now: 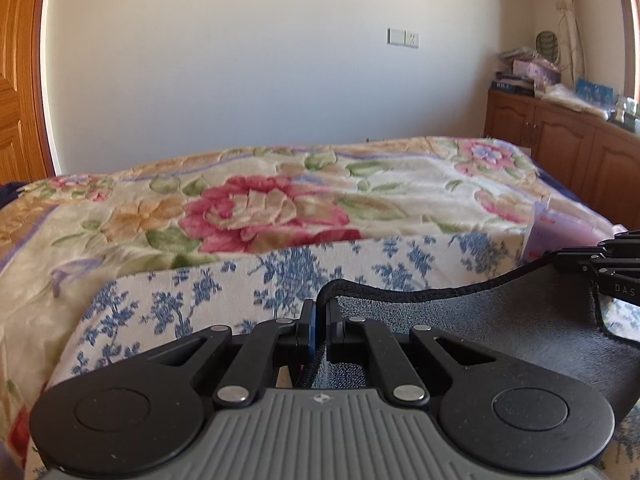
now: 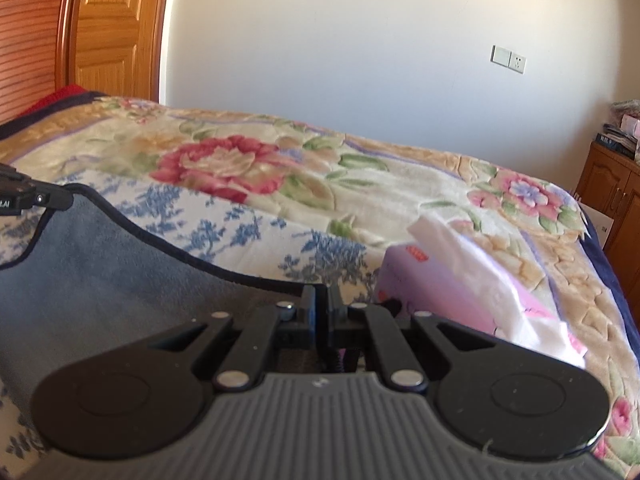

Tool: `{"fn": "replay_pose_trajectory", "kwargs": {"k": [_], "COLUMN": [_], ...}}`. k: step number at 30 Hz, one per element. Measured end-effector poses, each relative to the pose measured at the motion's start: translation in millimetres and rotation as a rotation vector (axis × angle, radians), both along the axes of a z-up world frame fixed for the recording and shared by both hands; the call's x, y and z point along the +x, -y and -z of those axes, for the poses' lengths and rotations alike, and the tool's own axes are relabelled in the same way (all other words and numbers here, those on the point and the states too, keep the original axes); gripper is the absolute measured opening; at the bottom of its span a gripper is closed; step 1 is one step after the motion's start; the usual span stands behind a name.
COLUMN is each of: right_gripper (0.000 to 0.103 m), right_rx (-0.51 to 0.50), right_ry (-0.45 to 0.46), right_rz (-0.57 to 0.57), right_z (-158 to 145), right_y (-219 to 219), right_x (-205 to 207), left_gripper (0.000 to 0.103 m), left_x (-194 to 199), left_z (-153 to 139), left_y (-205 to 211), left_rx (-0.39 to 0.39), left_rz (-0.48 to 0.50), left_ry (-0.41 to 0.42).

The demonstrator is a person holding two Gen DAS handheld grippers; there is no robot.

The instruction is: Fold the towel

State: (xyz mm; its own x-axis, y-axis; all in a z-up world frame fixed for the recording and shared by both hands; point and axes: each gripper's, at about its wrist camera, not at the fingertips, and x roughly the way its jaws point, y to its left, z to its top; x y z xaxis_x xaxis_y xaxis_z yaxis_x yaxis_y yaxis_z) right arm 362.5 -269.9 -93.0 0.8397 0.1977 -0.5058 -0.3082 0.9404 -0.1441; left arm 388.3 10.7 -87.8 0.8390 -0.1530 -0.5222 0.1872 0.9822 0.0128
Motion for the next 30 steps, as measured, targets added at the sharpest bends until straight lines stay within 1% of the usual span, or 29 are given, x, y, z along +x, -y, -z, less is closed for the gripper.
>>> {"fn": "replay_pose_trajectory", "kwargs": {"k": [3,9,10,12,14,16,18,20,21,22,23,25,26,27,29,30], "right_gripper": [0.006,0.007,0.008,0.013,0.014,0.015,0.019,0.047,0.051,0.051,0.051,0.051,0.051,0.051,0.051,0.051], "right_rx": [0.008,0.02,0.019,0.016,0.008,0.005,0.013,0.019,0.022,0.025,0.028,0.036,0.04,0.044,0.058,0.065], "right_ry": [-0.007,-0.032,-0.034,-0.039,-0.036,-0.035,-0.037,-0.03,-0.024,-0.022,-0.021,-0.017,-0.015,-0.014,-0.011,-0.011], "right_rz": [0.007,0.025,0.027,0.032,0.03,0.033,0.034,0.037,0.036,0.033,0.03,0.027,0.026,0.026,0.024,0.024], "right_z": [4.4,7.9,8.0,7.8,6.8,5.0,1.9,-3.3,-6.7,-10.5,-14.6,-22.7,-27.0,-31.1,-38.8,-42.1], "right_y": [2.8,7.0,6.8,6.6,5.9,5.8,6.5,7.0,7.3,7.4,7.4,7.2,6.7,6.3,5.4,4.9], "right_x": [2.1,5.1,5.3,5.1,3.5,1.4,-1.6,-5.5,-8.4,-11.5,-14.8,-21.1,-25.0,-29.0,-37.8,-41.8], "left_gripper": [0.006,0.006,0.006,0.008,0.008,0.016,0.031,0.037,0.041,0.044,0.049,0.052,0.056,0.063,0.071,0.072], "left_x": [3.0,6.9,7.9,8.7,7.7,5.6,2.4,-0.8,-2.4,-4.2,-6.4,-12.1,-15.2,-18.5,-26.1,-29.8], "left_z": [8.1,12.7,12.9,12.7,11.6,10.0,7.3,3.7,1.4,-1.5,-4.8,-12.3,-16.1,-20.2,-28.9,-33.3], "left_y": [0.4,3.3,3.8,4.7,6.1,7.1,7.2,6.9,7.0,7.5,8.0,9.5,11.0,12.3,14.7,15.8], "left_rx": [0.012,0.022,0.02,0.019,0.016,0.017,0.017,0.017,0.02,0.023,0.023,0.022,0.024,0.026,0.029,0.027], "left_rz": [-0.01,-0.004,-0.002,-0.001,0.004,0.006,0.001,-0.001,-0.002,-0.003,-0.003,-0.002,-0.001,-0.001,-0.007,-0.009], "left_ry": [-0.014,-0.028,-0.031,-0.031,-0.03,-0.03,-0.023,-0.018,-0.016,-0.014,-0.013,-0.005,-0.001,0.002,0.013,0.017]}}
